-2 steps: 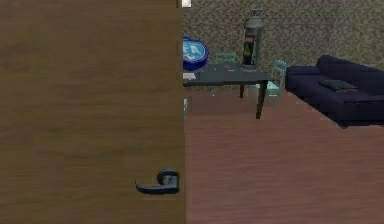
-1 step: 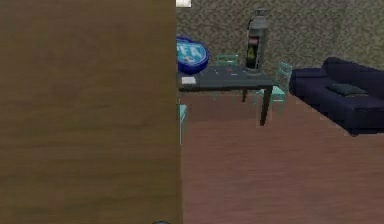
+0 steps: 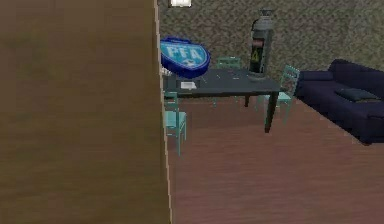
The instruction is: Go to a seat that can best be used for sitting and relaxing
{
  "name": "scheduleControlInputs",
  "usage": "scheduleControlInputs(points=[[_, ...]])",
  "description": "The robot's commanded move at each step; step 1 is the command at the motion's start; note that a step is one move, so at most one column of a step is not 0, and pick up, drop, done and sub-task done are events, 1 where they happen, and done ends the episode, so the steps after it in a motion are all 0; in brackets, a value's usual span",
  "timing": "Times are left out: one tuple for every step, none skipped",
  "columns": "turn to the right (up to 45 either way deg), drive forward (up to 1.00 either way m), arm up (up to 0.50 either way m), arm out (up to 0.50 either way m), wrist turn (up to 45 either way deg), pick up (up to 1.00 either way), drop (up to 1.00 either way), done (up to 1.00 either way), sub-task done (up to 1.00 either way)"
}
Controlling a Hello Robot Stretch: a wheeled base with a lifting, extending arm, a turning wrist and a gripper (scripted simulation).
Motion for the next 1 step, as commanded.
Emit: scheduleControlInputs(points=[[45.0, 0.0, 0.0, 0.0, 0.0, 0.0, 0.0, 0.0, 0.0]])
